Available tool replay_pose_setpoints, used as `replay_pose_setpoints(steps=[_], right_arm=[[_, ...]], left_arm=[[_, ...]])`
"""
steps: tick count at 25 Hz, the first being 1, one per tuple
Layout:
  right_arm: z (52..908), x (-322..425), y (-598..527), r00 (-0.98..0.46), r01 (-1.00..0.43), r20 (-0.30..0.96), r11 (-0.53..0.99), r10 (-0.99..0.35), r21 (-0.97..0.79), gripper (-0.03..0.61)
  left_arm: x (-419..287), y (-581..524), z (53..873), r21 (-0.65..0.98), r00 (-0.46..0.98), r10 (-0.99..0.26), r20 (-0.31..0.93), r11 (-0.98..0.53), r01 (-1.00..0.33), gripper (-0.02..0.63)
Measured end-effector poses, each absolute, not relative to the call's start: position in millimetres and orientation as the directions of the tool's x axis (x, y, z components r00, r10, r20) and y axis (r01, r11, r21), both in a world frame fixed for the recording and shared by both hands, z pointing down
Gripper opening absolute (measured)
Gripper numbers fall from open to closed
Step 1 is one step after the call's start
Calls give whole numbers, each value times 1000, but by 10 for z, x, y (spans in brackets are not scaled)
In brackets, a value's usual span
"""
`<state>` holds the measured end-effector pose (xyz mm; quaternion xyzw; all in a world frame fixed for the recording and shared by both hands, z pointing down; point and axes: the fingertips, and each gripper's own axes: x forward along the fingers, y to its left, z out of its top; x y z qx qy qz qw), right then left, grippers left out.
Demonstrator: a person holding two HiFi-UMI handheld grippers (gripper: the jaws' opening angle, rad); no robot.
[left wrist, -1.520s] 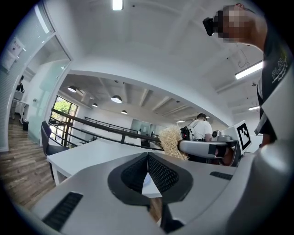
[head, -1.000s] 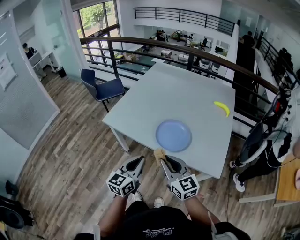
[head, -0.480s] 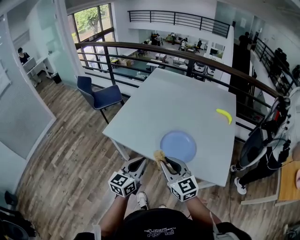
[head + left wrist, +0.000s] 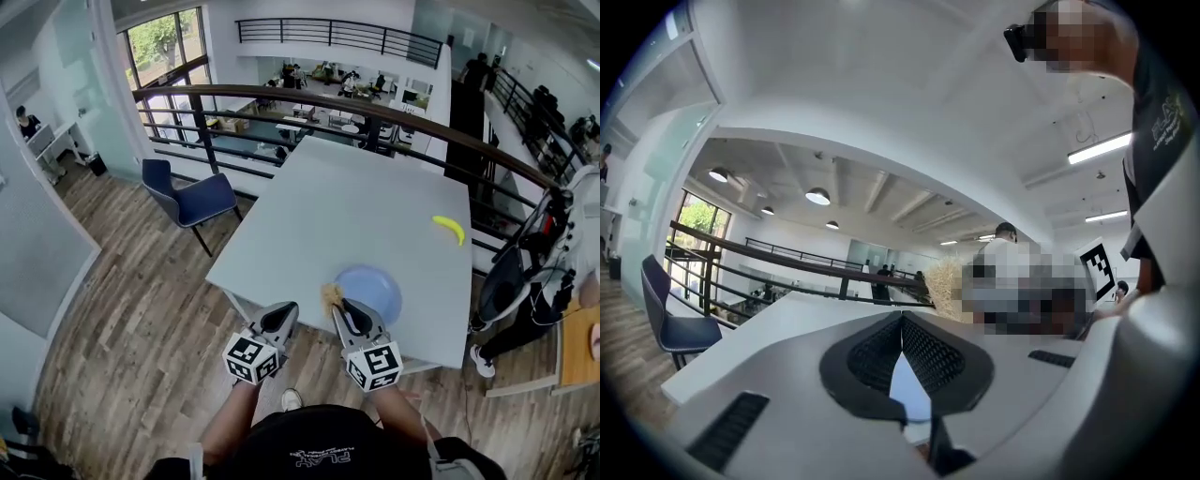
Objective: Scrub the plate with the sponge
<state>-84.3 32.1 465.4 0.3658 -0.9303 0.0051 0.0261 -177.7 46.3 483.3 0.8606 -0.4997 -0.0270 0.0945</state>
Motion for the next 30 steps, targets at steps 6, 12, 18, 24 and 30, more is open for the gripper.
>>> replay_pose_setpoints(steps=[6, 12, 18, 24, 30], right_arm=[[4753, -855, 181, -674, -735, 52, 676, -737, 55, 67], [4771, -717, -19, -616, -783, 61, 619, -785, 55, 67], [4791, -345, -382, -570, -819, 60, 572, -819, 34, 67], [4783, 15, -814, -567, -821, 76, 571, -820, 30, 67], [4738, 279, -1209, -577, -815, 71, 580, -813, 17, 67]], left_arm=[[-1823, 286, 4876, 153, 552, -832, 60, -539, -829, 14], [-1704, 4, 4885, 171, 598, -799, 67, -581, -796, 14], [-1349, -327, 4876, 166, 655, -753, 60, -639, -751, 14], [-1014, -783, 4855, 167, 652, -754, 76, -635, -754, 14], [-738, -1188, 4876, 171, 650, -752, 105, -631, -757, 14]])
